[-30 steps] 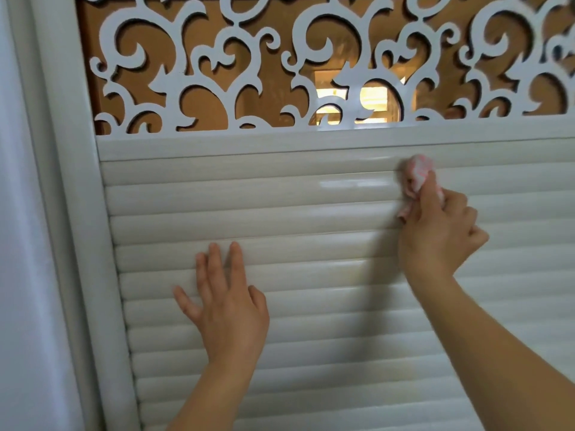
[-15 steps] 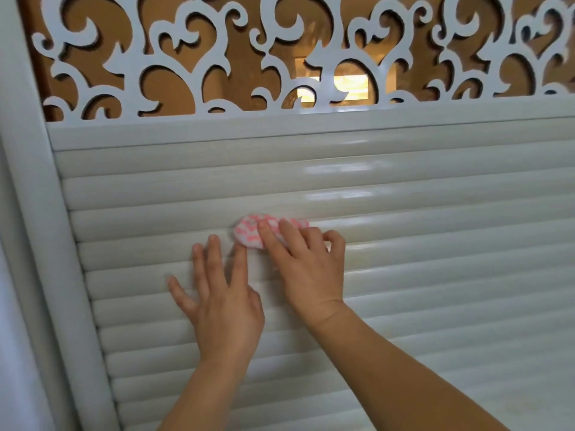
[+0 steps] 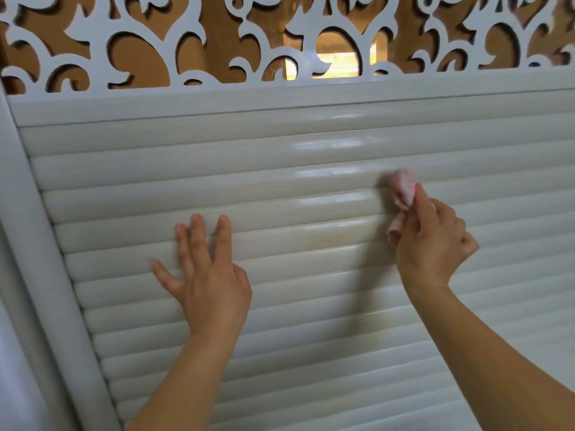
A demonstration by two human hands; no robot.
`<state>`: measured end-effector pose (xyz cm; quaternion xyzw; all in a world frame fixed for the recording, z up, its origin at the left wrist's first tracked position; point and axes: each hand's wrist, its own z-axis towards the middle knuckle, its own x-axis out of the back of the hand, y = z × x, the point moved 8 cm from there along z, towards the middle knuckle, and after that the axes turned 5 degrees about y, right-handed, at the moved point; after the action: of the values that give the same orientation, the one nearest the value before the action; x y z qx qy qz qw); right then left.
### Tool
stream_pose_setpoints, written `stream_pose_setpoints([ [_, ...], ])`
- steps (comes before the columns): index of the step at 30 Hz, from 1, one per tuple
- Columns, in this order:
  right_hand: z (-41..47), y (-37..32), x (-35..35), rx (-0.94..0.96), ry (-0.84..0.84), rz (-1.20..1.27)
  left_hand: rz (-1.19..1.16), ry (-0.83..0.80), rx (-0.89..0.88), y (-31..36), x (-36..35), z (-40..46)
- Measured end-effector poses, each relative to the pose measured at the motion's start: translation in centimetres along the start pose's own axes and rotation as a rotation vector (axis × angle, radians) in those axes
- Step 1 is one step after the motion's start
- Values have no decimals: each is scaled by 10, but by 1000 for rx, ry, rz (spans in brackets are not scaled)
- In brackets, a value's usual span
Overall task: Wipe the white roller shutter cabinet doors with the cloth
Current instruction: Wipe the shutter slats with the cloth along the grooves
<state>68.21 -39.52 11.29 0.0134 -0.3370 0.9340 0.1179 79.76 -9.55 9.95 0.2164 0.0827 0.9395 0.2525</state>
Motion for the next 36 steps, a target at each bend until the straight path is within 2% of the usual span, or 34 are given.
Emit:
stream_pose_setpoints([
  [3, -13, 14, -5, -199, -29, 65, 4, -22, 7, -1, 1, 0],
  [8, -52, -22, -20, -128, -53, 64, 0, -13, -15, -4, 3, 1],
  [13, -84, -69, -32, 155, -29, 44, -27, 26, -5, -16, 7, 1],
  [17, -114, -112, -29, 417, 18, 40, -6, -1, -51, -20, 5, 0],
  [20, -134, -145, -28, 607, -9, 90, 0, -32, -45, -21, 2, -1],
  [26, -129, -159, -21, 859, -12, 56, 4, -29, -23, -22, 0, -3],
  [31, -94, -119, -23, 838, -13, -61, -11, -16, -14, -21, -2, -5],
  [36, -50, -50, -19, 665, 3, -176, -29, -15, -4, -21, -3, -5],
])
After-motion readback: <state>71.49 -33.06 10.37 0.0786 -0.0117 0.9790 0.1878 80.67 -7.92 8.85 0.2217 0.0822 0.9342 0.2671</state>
